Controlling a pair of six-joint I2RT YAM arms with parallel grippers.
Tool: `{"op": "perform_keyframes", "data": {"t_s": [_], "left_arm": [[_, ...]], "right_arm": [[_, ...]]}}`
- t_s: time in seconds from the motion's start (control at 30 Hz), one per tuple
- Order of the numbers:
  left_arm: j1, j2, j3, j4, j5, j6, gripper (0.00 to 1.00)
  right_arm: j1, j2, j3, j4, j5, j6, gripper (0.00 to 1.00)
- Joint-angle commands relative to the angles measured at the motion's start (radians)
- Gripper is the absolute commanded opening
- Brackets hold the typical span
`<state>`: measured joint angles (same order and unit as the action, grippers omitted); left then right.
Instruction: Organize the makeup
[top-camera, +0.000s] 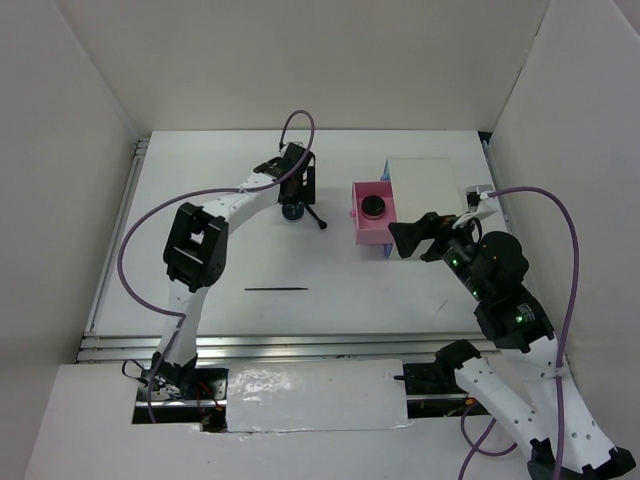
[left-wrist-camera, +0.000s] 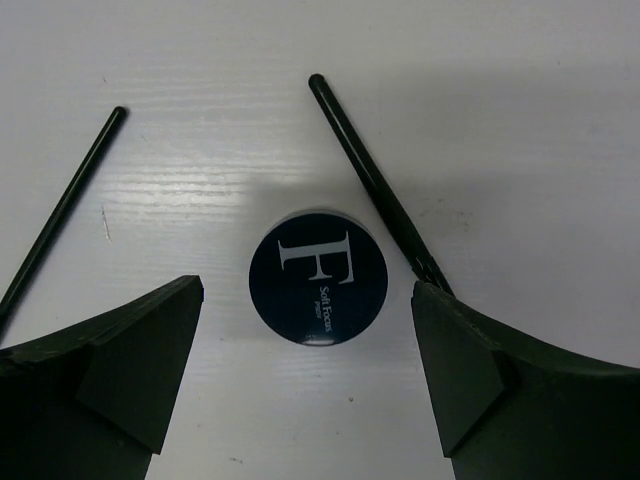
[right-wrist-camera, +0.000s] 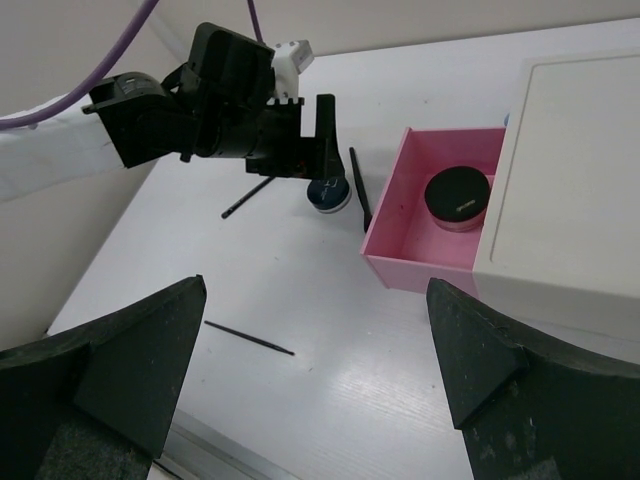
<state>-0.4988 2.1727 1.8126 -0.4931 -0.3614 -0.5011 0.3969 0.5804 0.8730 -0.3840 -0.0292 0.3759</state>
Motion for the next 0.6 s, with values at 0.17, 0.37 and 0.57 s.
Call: {"op": "perform_keyframes", "data": {"t_s": [0.17, 0.37, 0.57], "left_arm": [[0.026, 0.073, 0.065, 0.030, 0.042, -0.028, 0.99], [0.028, 0.098, 0.030, 0.048, 0.049, -0.033, 0.99], [0.029, 0.058, -0.039, 0.044, -0.011, -0.047, 0.96]], "right_arm": [[0.007, 0.056, 0.015, 0.028, -0.075, -0.012, 1.00], [0.007, 0.032, 0.003, 0.043, -0.060, -0.009, 1.00], [0.006, 0.033, 0.004, 0.042, -0.055, -0.009, 1.00]]}}
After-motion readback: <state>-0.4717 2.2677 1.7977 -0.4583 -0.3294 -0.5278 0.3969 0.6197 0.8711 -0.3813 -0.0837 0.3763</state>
